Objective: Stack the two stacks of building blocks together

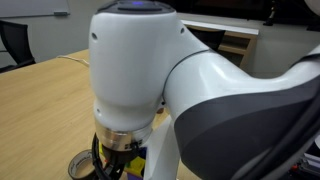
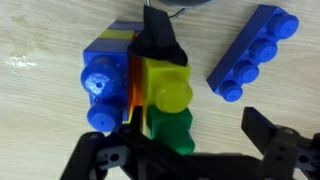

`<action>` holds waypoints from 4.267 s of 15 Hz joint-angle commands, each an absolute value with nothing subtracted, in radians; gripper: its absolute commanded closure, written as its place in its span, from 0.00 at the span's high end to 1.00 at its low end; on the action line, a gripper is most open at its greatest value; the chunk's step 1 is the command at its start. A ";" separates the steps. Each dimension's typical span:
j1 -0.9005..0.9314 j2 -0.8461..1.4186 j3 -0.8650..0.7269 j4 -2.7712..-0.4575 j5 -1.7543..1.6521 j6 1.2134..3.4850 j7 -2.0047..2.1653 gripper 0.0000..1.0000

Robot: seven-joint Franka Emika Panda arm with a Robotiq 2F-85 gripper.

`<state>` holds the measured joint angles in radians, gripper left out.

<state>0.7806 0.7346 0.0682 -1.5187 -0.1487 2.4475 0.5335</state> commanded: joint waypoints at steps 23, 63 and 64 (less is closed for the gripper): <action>0.858 0.632 -0.034 -1.575 -0.336 2.491 0.692 1.00; 0.853 0.642 -0.022 -1.582 -0.324 2.481 0.681 0.10; 0.853 0.642 -0.022 -1.583 -0.324 2.481 0.682 0.10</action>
